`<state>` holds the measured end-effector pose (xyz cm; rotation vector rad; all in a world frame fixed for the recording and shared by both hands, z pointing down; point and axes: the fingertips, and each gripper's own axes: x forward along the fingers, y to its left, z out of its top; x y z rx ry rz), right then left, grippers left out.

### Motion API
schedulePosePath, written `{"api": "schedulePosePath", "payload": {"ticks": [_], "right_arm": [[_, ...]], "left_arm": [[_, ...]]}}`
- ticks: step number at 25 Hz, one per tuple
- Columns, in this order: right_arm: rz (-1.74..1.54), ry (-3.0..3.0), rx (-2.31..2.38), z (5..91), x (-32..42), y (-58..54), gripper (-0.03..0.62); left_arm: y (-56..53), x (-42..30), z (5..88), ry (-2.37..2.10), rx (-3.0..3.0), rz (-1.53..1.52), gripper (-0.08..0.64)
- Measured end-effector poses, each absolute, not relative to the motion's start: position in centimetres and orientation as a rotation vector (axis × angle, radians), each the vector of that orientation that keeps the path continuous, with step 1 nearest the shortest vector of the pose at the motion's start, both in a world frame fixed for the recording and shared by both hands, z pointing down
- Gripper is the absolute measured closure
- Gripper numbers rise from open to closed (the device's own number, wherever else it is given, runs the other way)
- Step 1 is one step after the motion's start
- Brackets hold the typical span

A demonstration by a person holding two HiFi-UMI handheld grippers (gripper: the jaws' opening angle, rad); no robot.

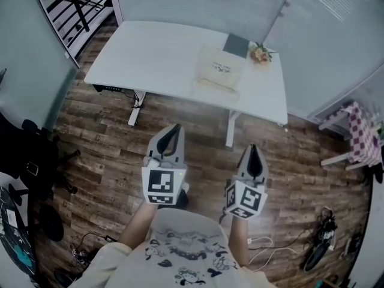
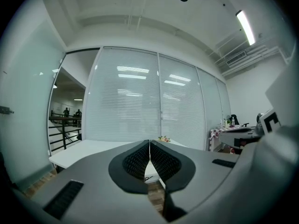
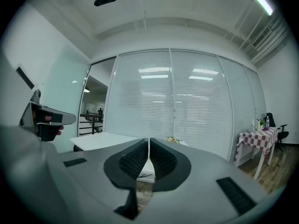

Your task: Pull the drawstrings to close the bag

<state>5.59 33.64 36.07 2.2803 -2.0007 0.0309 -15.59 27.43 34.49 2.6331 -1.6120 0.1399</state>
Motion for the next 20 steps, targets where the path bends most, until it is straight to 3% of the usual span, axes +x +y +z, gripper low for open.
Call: {"api": "schedulePosePath", "payload": {"ticks": [20], "right_arm": [[0.155,-1.925,2.269,39.6,8.6,19.6,0.571]], "left_arm": [[13.2,-13.5,38.3,-1.551,2.585,0.242,0.515]]}}
